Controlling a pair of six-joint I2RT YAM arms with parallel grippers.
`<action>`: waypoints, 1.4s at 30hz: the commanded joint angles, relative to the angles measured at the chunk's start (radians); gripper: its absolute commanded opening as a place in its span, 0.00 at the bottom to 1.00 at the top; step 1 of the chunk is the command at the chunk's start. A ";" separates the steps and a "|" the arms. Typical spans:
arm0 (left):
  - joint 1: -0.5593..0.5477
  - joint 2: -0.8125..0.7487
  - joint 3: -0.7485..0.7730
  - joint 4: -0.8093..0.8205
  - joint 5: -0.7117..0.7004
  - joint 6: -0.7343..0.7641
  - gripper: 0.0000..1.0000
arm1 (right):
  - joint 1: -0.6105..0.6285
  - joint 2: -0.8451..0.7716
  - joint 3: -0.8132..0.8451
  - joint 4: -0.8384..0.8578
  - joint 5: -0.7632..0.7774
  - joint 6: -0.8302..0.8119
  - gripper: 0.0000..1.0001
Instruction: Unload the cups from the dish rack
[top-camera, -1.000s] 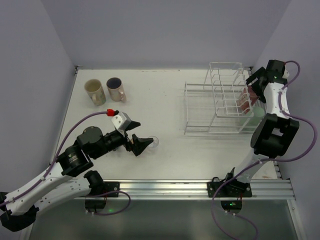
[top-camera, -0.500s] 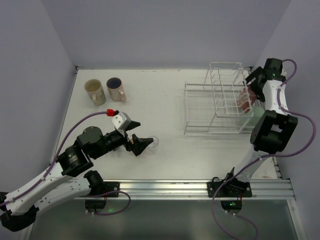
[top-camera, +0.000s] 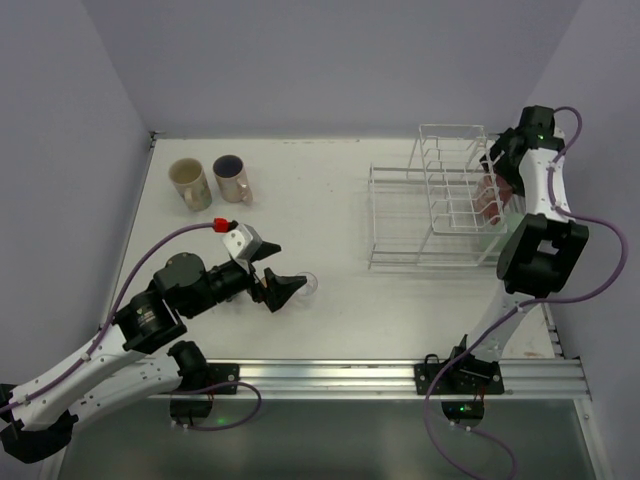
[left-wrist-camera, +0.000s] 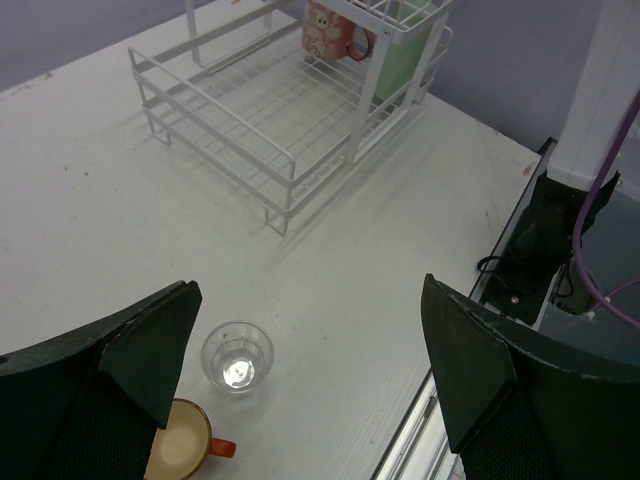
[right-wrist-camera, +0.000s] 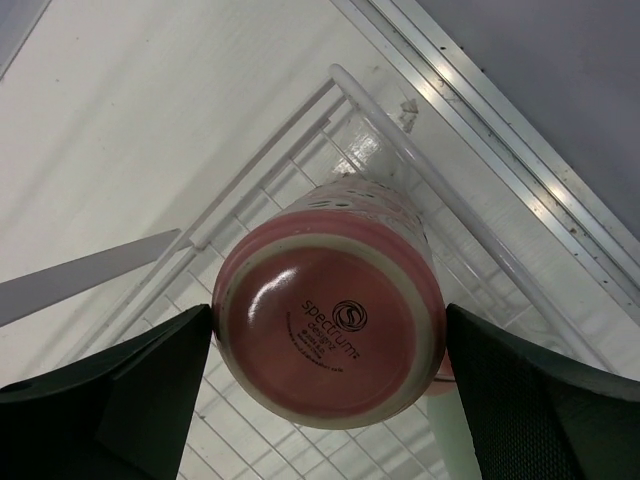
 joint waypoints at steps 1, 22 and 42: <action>-0.005 -0.007 -0.008 0.015 -0.010 0.018 1.00 | 0.004 0.027 0.105 -0.092 0.034 -0.054 0.99; -0.005 0.003 -0.008 0.015 -0.016 0.018 1.00 | 0.004 -0.022 0.047 0.025 0.046 -0.022 0.54; -0.003 0.017 -0.008 0.012 -0.027 0.020 1.00 | 0.002 -0.355 -0.143 0.306 0.166 0.017 0.41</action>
